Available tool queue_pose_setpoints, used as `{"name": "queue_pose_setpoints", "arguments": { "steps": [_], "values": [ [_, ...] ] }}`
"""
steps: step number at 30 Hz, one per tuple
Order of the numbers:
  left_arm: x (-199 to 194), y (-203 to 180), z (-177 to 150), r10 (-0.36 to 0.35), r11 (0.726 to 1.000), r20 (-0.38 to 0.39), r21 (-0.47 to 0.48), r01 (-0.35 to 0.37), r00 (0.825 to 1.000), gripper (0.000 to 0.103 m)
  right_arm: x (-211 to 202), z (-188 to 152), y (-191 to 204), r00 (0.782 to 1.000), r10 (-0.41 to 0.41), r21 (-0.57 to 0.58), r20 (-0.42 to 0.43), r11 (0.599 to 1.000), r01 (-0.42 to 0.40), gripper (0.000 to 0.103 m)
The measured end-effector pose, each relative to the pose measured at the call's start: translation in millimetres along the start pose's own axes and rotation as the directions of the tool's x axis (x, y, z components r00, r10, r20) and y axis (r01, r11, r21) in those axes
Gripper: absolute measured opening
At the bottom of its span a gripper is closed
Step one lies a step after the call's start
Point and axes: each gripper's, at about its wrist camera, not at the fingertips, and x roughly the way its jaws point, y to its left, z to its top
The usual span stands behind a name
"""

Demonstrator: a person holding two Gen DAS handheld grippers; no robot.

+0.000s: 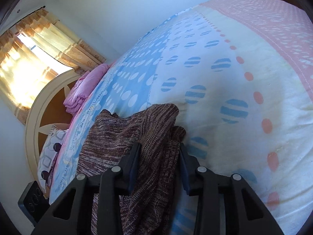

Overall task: Fold small clothes
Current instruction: 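Close the left tool on the sweater's other end while the right tool holds its end, then lift the sweater with both tools and fold one end onto the other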

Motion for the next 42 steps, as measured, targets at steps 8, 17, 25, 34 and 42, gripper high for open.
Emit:
{"name": "queue_pose_setpoints", "arguments": {
  "steps": [8, 17, 25, 34, 42],
  "values": [
    [-7.1, -3.5, -1.5, -0.013, 1.000, 0.013, 0.006, 0.013, 1.000, 0.052, -3.0, -3.2, -2.2, 1.000, 0.019, 0.003, 0.022, 1.000, -0.019, 0.024],
    [-24.0, -3.1, -10.3, -0.027, 0.999, -0.010, -0.046, 0.026, 1.000, 0.026, -20.7, -15.7, 8.2, 0.998, -0.021, -0.009, 0.062, 1.000, 0.022, 0.020],
    [-48.0, -7.7, -17.9, -0.012, 1.000, -0.012, -0.029, 0.012, 1.000, 0.024, -47.1, -35.5, 25.8, 0.994, 0.001, -0.014, 0.113, 1.000, 0.000, 0.019],
    [-73.3, -10.2, -17.2, -0.024, 0.999, -0.012, -0.038, 0.024, 1.000, 0.023, -64.5, -62.3, 40.6, 0.991, 0.048, 0.023, 0.123, 0.998, -0.051, 0.019],
    [-93.9, -11.5, -21.4, 0.000, 0.999, 0.006, -0.035, 0.000, 1.000, 0.023, -66.9, -80.5, 74.0, 0.988, 0.101, -0.009, 0.113, 0.995, -0.101, 0.019]
  ]
}}
